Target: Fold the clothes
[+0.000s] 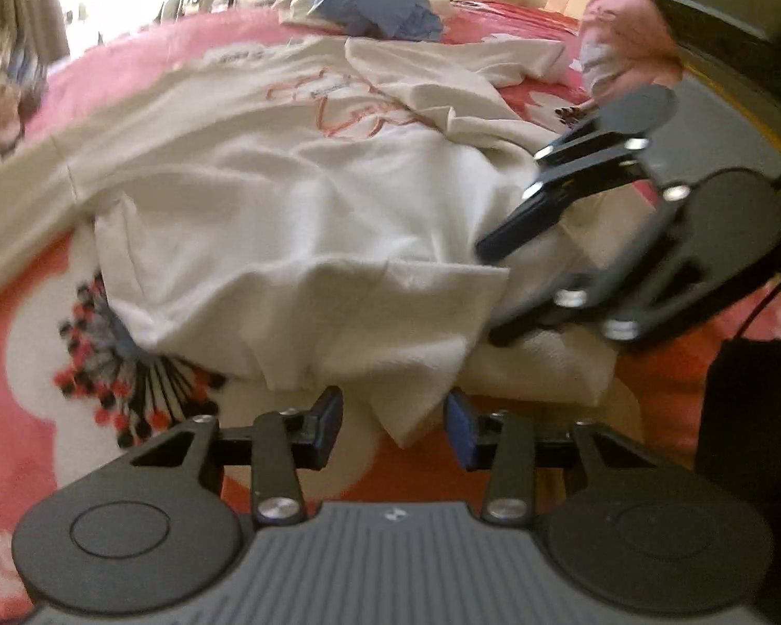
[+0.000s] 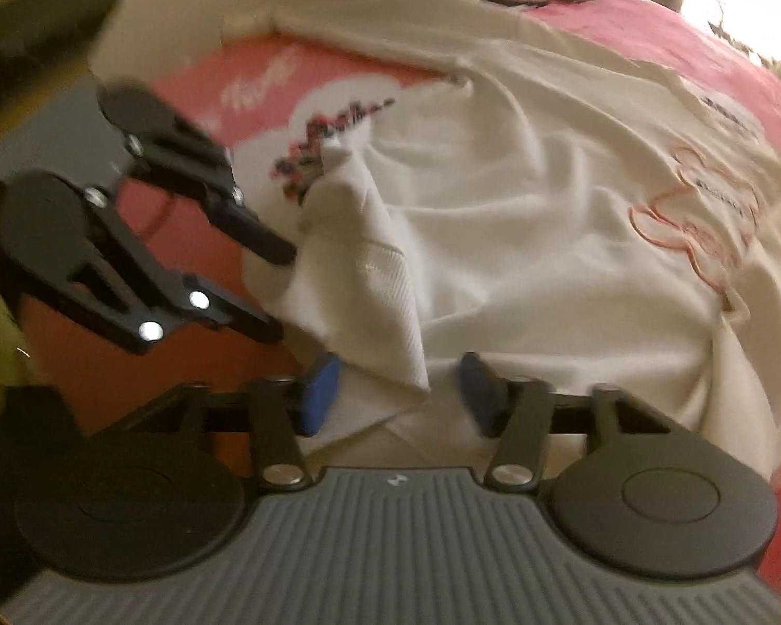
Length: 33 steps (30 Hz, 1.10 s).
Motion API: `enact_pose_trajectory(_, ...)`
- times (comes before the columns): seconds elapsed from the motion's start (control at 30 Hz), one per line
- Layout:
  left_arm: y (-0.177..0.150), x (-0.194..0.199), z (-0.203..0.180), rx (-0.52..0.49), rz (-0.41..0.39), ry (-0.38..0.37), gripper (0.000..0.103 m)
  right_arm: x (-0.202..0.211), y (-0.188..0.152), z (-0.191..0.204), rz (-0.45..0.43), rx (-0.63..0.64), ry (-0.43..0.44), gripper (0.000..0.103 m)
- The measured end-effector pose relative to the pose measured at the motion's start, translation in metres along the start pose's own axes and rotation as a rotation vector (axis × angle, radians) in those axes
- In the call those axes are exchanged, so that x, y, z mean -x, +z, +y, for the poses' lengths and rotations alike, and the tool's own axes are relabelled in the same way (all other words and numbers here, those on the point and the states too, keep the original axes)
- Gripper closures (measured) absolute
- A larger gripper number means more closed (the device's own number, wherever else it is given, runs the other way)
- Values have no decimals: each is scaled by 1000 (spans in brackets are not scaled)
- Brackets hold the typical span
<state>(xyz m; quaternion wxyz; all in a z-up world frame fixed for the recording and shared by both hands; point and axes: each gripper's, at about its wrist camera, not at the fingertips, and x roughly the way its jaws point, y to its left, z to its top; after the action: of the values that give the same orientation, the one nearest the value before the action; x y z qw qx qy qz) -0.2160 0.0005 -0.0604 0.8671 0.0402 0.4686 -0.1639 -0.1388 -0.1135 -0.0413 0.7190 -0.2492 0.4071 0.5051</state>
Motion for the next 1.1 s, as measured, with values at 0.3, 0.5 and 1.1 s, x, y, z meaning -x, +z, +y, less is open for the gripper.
enact_pose_trajectory(0.3,0,-21,-9,42,15,34,96,19,5,-10,-143,-121,12,99)
enact_pose_trajectory(0.5,-5,5,10,179,-36,17,99,21,4,-9,-167,-142,54,99)
enact_pose_trajectory(1.1,-64,104,37,509,-122,-153,100,22,32,62,-170,176,182,91)
